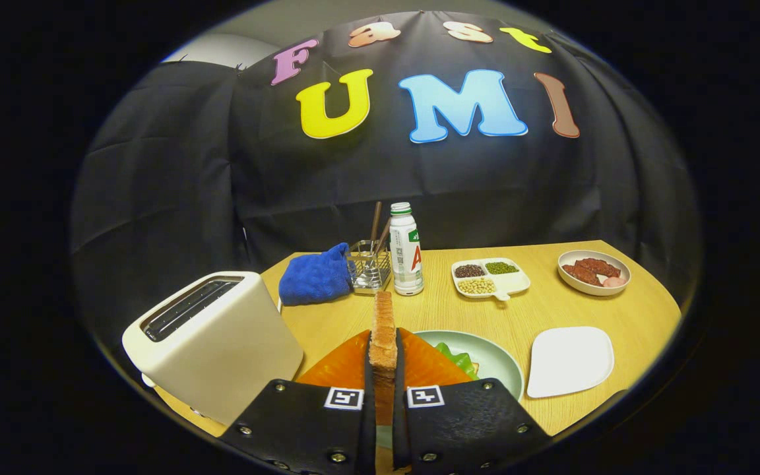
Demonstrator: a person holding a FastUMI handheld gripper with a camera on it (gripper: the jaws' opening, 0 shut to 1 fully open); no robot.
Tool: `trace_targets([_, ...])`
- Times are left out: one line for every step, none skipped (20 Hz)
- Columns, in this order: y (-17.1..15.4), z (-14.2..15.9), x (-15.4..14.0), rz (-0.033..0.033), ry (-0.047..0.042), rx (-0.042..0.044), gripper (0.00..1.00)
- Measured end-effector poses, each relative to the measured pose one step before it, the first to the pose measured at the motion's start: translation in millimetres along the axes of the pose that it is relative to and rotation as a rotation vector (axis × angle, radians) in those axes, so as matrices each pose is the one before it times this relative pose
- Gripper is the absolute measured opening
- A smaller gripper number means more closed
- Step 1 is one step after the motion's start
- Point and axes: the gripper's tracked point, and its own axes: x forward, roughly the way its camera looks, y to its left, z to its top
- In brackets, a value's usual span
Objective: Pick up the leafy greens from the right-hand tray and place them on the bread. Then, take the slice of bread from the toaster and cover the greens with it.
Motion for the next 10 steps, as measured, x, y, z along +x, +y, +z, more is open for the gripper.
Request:
trace_targets([-1.40,-2.86,1.66,0.00181,0.00864,0.00655,0.10])
trace_targets([-2.04,-2.88,1.71,0.00329,0.00758,0.00695,0.10])
trace_targets([-2.44,-0.50,0.36,0.00440,-0.00037,0.00824,0.10])
trace_targets([-2.76,0.15,0.51,-0.00025,-0.00183,0.00383,0.10])
trace_targets([-3.05,-0.75,0.11,-0.00321,-0.00226,-0.00139,0.10])
trace_targets([-4.54,-2.09,0.72,-0.00371,0.00119,-0.00175,0.10])
trace_targets([-2.58,-0.51,0.31,-0.00057,-0.00077,-0.00586,0.10])
trace_targets([-4.23,-1.93,-0.45,-0.00830,0.00043,-0.00938,0.10])
trace_targets([-4.01,-1.92,-0.66,-0.01024,0.00117,-0.01370,0.10])
trace_targets([-1.89,-1.54,0.32,-0.00082,0.00034,-0.01758,0.10])
